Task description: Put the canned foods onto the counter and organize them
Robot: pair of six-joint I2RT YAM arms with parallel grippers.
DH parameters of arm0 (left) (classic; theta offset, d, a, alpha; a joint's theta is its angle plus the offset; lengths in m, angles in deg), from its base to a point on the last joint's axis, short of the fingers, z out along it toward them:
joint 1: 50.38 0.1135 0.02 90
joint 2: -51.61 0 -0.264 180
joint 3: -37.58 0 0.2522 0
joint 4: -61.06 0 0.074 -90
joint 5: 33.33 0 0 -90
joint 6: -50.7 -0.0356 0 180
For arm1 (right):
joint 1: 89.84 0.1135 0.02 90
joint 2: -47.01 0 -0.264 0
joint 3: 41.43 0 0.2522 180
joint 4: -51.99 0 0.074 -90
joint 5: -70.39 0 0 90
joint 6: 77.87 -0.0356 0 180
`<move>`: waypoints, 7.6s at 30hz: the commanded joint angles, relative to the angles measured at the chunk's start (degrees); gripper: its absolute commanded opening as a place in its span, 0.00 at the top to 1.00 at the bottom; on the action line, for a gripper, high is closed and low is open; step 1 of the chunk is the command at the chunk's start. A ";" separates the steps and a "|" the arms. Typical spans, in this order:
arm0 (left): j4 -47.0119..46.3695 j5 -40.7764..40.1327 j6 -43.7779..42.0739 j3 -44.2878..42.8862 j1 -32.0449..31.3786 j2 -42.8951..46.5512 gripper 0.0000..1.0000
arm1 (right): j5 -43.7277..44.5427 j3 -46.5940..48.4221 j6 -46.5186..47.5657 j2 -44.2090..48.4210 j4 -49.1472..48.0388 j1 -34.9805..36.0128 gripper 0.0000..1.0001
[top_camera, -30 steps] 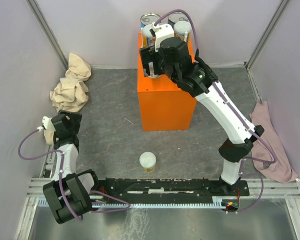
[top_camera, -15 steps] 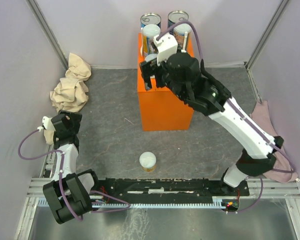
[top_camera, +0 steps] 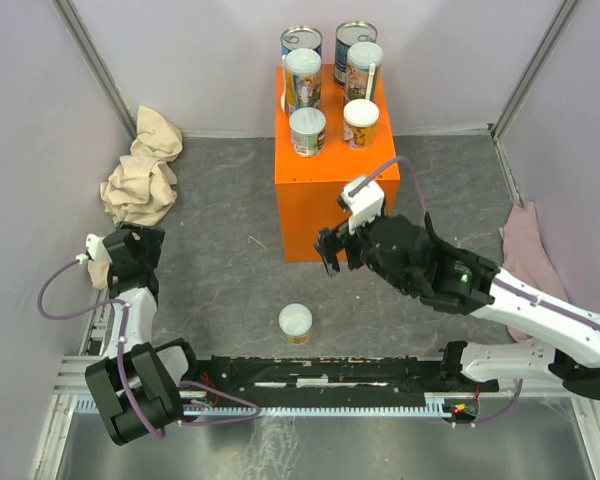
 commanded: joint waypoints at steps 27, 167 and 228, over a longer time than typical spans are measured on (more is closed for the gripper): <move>-3.51 1.85 1.84 0.03 0.45 -0.25 0.07 | -3.36 -27.83 -18.80 -9.24 -17.33 19.04 0.01; -6.33 4.58 2.40 1.12 0.49 -1.09 0.07 | 7.11 36.87 11.48 -17.31 4.01 -6.02 0.90; -6.85 5.46 2.68 1.00 0.79 -1.74 0.07 | -9.28 50.75 -0.71 -29.64 19.44 -22.25 0.08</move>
